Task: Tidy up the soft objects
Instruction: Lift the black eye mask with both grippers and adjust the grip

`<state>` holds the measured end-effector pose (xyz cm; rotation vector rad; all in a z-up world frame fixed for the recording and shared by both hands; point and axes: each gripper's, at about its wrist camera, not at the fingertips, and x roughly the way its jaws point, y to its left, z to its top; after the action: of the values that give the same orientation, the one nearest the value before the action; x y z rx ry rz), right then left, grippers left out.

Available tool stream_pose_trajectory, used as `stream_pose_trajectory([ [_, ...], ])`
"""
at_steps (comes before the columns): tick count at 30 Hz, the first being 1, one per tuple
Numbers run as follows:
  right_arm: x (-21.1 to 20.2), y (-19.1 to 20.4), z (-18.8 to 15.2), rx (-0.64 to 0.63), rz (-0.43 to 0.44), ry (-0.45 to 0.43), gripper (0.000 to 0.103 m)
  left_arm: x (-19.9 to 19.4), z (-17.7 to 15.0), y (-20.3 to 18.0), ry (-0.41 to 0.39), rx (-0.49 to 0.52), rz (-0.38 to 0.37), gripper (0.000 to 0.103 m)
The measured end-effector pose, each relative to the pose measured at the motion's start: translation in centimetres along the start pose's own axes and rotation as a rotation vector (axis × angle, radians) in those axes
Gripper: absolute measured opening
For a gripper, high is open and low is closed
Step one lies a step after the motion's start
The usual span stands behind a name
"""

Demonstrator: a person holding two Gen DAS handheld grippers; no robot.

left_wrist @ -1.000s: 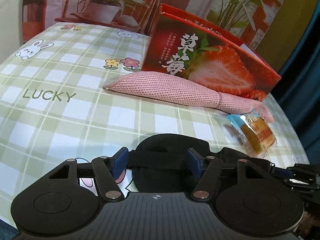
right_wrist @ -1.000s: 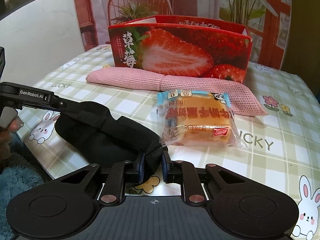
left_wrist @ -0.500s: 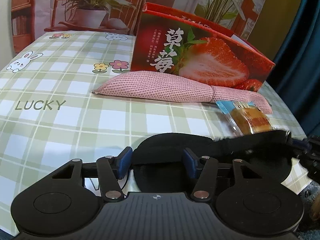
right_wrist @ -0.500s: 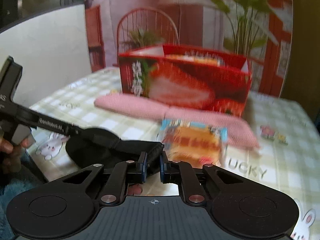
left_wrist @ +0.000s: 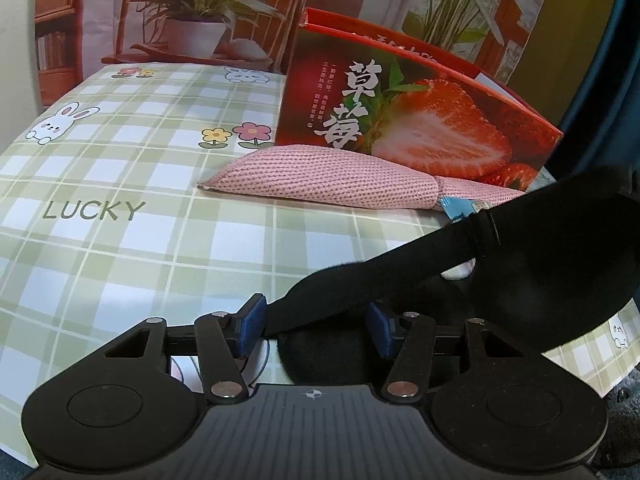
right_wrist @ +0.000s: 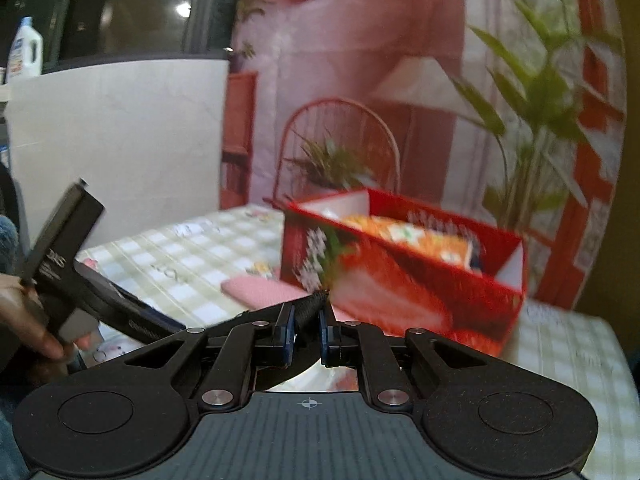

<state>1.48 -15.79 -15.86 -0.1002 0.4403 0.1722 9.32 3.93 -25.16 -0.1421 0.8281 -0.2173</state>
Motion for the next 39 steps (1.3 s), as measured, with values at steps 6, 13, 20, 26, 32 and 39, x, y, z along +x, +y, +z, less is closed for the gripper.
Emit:
stream_pose_trajectory([
  [6,1.1,0.3,0.7,-0.098,-0.057,0.009,0.011,-0.1,-0.1,-0.1,-0.005,-0.005,0.010,0.057],
  [13,4.4,-3.4,-2.7,-0.016,-0.167,0.124,0.009,0.1,-0.2,-0.9,-0.004,0.033,0.012,0.059],
  [20,5.4,-4.8,-6.1,0.106,-0.175,0.163,0.010,0.2,-0.3,-1.0,-0.010,0.047,0.012,0.061],
  [26,5.3,-5.2,-7.2,0.152,-0.171,0.127,0.010,0.0,0.0,-0.4,-0.019,-0.008,0.010,0.067],
  [32,4.8,-5.5,-7.8,0.185,-0.169,0.104,0.010,-0.1,0.2,0.0,-0.020,-0.055,0.000,0.070],
  [39,4.7,-5.5,-8.0,0.189,-0.171,0.095,0.010,0.4,0.0,0.2,-0.013,-0.118,-0.067,0.076],
])
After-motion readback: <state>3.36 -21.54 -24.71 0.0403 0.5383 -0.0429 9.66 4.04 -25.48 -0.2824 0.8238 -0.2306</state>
